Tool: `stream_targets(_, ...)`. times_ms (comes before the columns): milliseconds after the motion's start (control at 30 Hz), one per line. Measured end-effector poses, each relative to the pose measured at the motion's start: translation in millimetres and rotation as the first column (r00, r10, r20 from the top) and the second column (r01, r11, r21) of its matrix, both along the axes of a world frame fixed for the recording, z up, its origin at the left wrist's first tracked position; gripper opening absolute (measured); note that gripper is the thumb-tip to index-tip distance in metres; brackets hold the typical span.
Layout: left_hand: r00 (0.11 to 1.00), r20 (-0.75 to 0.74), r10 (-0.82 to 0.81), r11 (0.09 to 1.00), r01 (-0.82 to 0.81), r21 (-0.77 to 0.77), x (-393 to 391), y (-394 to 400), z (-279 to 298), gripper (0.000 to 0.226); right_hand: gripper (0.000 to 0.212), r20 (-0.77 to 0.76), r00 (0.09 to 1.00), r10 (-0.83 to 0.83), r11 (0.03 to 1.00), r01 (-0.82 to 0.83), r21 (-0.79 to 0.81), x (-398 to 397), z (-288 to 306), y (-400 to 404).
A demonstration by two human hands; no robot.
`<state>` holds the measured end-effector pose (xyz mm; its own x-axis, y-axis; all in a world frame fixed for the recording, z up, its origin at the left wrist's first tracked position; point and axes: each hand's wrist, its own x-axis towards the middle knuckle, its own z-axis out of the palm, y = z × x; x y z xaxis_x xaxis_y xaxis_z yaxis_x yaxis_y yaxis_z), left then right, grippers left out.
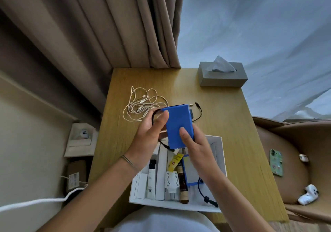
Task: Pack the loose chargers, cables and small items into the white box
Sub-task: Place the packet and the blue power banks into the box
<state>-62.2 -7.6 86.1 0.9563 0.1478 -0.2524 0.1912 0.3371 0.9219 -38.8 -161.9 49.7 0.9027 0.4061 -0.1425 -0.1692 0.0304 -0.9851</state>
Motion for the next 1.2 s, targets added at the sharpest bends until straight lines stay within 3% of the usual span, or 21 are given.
stream_targets(133, 0.973, -0.187, 0.136, 0.973, -0.167, -0.159, -12.8, -31.2, -26.5, 0.048, 0.046, -0.120, 0.992, 0.041, 0.997, -0.048, -0.058, -21.6, -17.6, -11.0)
stream_targets(233, 0.957, -0.247, 0.149, 0.956, -0.203, -0.211, -17.7, -39.3, -41.7, 0.042, 0.065, -0.247, 0.944, 0.220, 0.972, -0.234, -0.028, -34.7, -35.6, -30.6)
stream_targets(333, 0.928, -0.341, 0.148, 0.910, -0.263, -0.320, -16.4, -35.3, -53.4, 0.038, 0.079, -0.265, 0.896, 0.357, 0.895, -0.410, -0.179, -44.2, -48.7, -50.6)
stream_targets(400, 0.901, -0.417, 0.117, 0.884, -0.286, -0.370, -16.3, -33.4, -61.3, 0.032, 0.067, -0.293, 0.887, 0.356, 0.882, -0.423, -0.207, -47.1, -53.0, -54.3)
stream_targets(467, 0.877, -0.475, 0.071, 0.857, -0.297, -0.420, -18.1, -32.8, -68.8, 0.028, 0.039, -0.310, 0.892, 0.329, 0.875, -0.411, -0.254, -45.1, -53.5, -54.0)
stream_targets(533, 0.863, -0.503, 0.043, 0.844, -0.301, -0.444, -18.8, -33.5, -75.6, 0.030, 0.015, -0.303, 0.882, 0.362, 0.792, -0.462, -0.400, -42.9, -52.3, -55.4)
stream_targets(567, 0.858, -0.512, 0.043, 0.846, -0.304, -0.437, -17.9, -34.3, -79.4, 0.033, 0.015, -0.304, 0.871, 0.385, 0.735, -0.489, -0.470, -42.1, -52.1, -57.1)
stream_targets(667, 0.836, -0.547, 0.047, 0.868, -0.305, -0.391, -13.8, -41.0, -93.0, 0.044, 0.027, -0.295, 0.873, 0.388, 0.609, -0.483, -0.629, -37.8, -49.1, -66.8)
stream_targets(800, 0.809, -0.587, 0.031, 0.908, -0.268, -0.321, -15.0, -53.0, -113.1, 0.044, 0.023, -0.278, 0.869, 0.409, 0.453, -0.458, -0.765, -31.0, -49.3, -80.9)
stream_targets(900, 0.813, -0.582, 0.006, 0.968, -0.151, -0.201, -20.5, -55.2, -125.3, 0.032, 0.017, -0.374, 0.823, 0.429, 0.331, -0.528, -0.782, -33.2, -53.8, -85.9)
stream_targets(967, 0.832, -0.554, -0.021, 1.000, 0.006, -0.028, -26.9, -52.8, -131.0, 0.024, 0.015, -0.388, 0.804, 0.450, 0.263, -0.535, -0.803, -34.8, -56.7, -88.3)
stream_targets(1033, 0.836, -0.541, -0.085, 0.971, 0.191, 0.143, -35.0, -51.0, -135.6, 0.025, 0.013, -0.358, 0.802, 0.479, 0.220, -0.504, -0.835, -34.7, -59.5, -89.9)
stream_targets(1133, 0.815, -0.553, -0.171, 0.904, 0.353, 0.240, -47.5, -54.2, -142.5, 0.029, 0.013, -0.324, 0.806, 0.496, 0.192, -0.466, -0.864, -35.2, -63.5, -86.3)
stream_targets(1200, 0.838, -0.508, -0.202, 0.802, 0.439, 0.405, -52.6, -57.6, -148.0, 0.032, 0.010, -0.292, 0.815, 0.500, 0.190, -0.432, -0.882, -36.4, -66.3, -83.0)
